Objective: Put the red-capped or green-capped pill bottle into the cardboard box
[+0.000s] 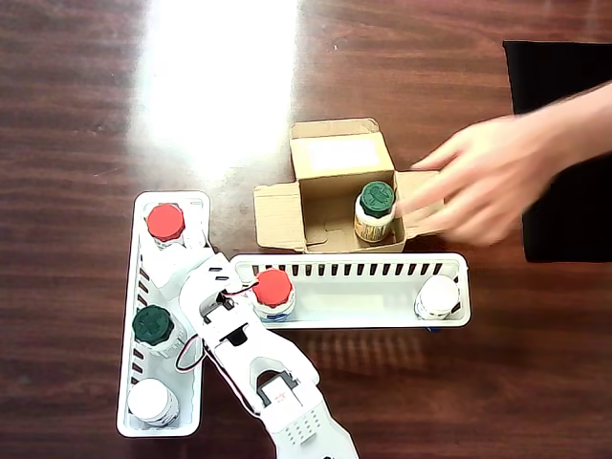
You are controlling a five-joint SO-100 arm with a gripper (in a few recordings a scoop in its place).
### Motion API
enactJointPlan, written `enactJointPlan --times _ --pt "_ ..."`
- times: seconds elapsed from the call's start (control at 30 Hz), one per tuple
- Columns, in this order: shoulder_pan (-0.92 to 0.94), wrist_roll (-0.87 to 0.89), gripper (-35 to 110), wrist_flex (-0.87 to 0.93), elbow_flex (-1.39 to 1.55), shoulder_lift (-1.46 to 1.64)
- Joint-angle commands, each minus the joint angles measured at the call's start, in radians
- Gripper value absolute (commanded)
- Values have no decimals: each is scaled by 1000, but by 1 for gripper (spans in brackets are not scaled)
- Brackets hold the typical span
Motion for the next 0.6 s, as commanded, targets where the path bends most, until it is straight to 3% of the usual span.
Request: enactJointPlan --times 0.0,0.33,0.57 --pt "-14 -48 1 120 -35 268" --pt "-2 -161 2 727 -344 543" --pt "167 -146 2 963 -578 514"
